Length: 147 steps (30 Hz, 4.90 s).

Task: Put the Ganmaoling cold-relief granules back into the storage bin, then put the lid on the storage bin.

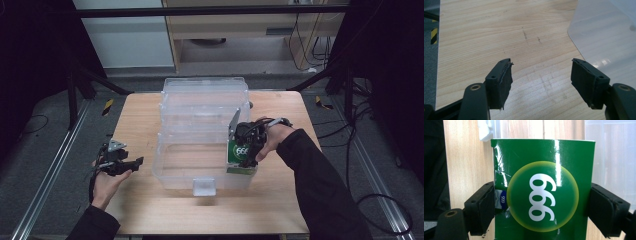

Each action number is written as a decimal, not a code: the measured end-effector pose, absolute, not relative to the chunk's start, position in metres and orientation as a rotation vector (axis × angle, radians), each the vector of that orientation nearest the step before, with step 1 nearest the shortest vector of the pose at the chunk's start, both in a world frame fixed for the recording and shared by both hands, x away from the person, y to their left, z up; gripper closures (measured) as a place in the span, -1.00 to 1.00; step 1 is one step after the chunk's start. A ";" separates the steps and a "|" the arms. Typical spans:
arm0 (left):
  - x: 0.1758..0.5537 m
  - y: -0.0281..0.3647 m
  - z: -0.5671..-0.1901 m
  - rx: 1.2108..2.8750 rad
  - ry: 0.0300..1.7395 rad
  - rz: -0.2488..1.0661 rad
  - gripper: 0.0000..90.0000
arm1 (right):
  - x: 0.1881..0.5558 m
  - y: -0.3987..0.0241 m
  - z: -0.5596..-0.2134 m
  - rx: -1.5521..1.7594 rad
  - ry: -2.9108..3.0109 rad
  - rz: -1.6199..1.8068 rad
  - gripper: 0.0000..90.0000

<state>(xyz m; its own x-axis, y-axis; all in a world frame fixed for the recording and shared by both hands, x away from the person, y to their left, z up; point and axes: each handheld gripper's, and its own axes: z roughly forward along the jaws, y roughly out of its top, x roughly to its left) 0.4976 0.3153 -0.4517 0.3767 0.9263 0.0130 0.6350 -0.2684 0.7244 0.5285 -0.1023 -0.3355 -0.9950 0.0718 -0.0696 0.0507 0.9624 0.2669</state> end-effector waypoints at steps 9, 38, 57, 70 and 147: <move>0.498 0.315 -0.452 2.004 1.341 0.588 -0.28 | 0.527 -0.101 -0.338 0.076 3.026 0.423 -0.62; 0.498 0.314 -0.454 2.008 1.343 0.586 -0.28 | 0.528 -0.102 -0.336 -0.009 2.970 0.507 -0.61; 0.499 0.314 -0.455 2.019 1.342 0.585 -0.28 | 0.531 -0.098 -0.354 -0.010 2.997 0.396 -0.61; 0.499 0.314 -0.455 2.022 1.343 0.581 -0.28 | 0.533 -0.096 -0.367 0.000 3.038 0.397 -0.63; 0.497 0.316 -0.449 1.968 1.333 0.583 -0.17 | 0.481 -0.105 -0.347 0.386 2.845 0.837 -0.35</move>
